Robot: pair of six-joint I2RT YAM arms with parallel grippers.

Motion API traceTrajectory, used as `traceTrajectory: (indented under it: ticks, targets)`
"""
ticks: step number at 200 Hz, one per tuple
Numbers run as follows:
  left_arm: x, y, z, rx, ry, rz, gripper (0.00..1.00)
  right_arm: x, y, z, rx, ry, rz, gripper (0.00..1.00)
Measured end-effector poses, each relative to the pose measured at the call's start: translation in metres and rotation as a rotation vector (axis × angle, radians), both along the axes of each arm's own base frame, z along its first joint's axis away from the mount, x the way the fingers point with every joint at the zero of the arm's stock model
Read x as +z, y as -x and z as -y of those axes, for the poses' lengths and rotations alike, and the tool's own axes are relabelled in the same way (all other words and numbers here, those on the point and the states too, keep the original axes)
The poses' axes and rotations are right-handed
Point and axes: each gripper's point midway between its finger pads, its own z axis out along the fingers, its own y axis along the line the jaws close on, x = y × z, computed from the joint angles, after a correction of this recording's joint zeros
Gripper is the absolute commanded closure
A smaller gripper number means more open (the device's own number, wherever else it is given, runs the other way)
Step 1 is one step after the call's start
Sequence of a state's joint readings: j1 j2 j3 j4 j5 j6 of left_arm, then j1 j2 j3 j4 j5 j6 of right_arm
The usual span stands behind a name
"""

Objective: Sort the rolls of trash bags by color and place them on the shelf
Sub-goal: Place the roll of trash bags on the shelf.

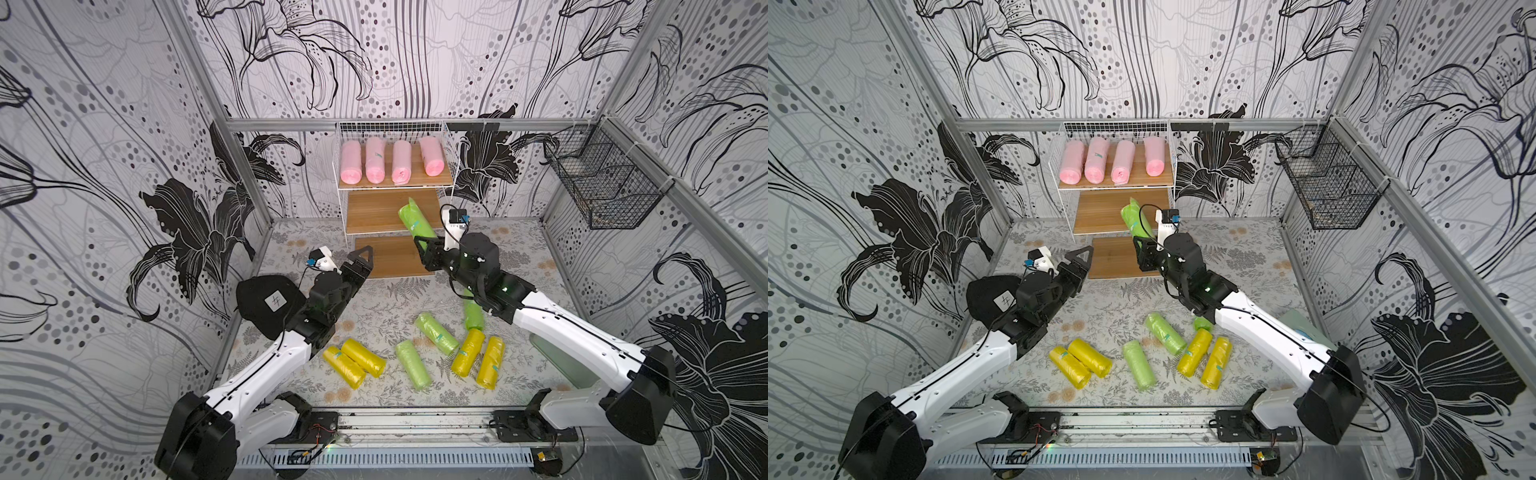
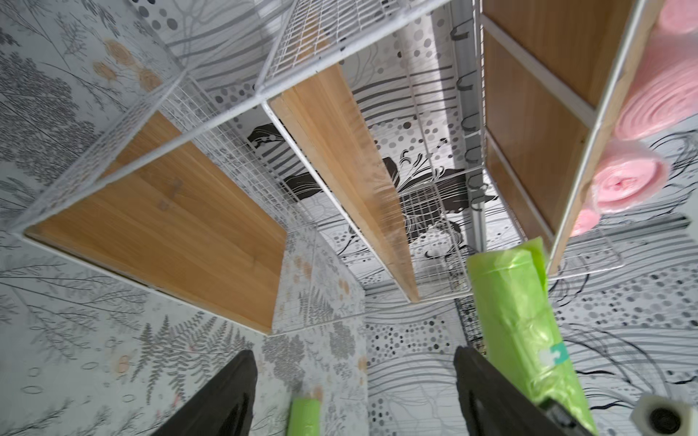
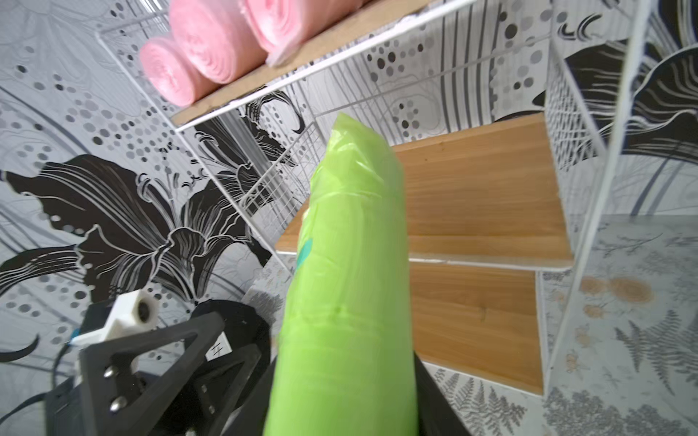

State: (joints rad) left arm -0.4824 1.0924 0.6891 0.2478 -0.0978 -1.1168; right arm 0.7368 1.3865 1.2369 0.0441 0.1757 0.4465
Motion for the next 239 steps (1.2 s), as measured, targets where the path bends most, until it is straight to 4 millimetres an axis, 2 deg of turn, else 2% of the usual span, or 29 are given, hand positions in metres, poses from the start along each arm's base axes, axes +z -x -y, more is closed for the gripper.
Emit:
traceTrajectory:
  ticks: [47, 77, 101, 151, 239]
  targets:
    - [0.003, -0.007, 0.014, -0.102, -0.228, -0.018, 0.15, -0.012, -0.040, 0.000, -0.080, 0.134, -0.012, 0.66]
    - [-0.008, -0.003, 0.016, -0.141, -0.298, -0.037, 0.15, -0.015, -0.058, 0.002, -0.142, 0.224, 0.007, 0.66]
    - [-0.012, -0.002, 0.017, -0.155, -0.324, -0.046, 0.15, -0.020, -0.070, 0.003, -0.182, 0.287, 0.023, 0.66]
    - [-0.018, 0.000, 0.017, -0.169, -0.355, -0.059, 0.15, -0.044, -0.097, 0.001, -0.239, 0.421, 0.032, 0.66]
    - [-0.019, 0.001, 0.017, -0.175, -0.363, -0.058, 0.14, -0.052, -0.128, 0.018, -0.338, 0.520, 0.032, 0.63]
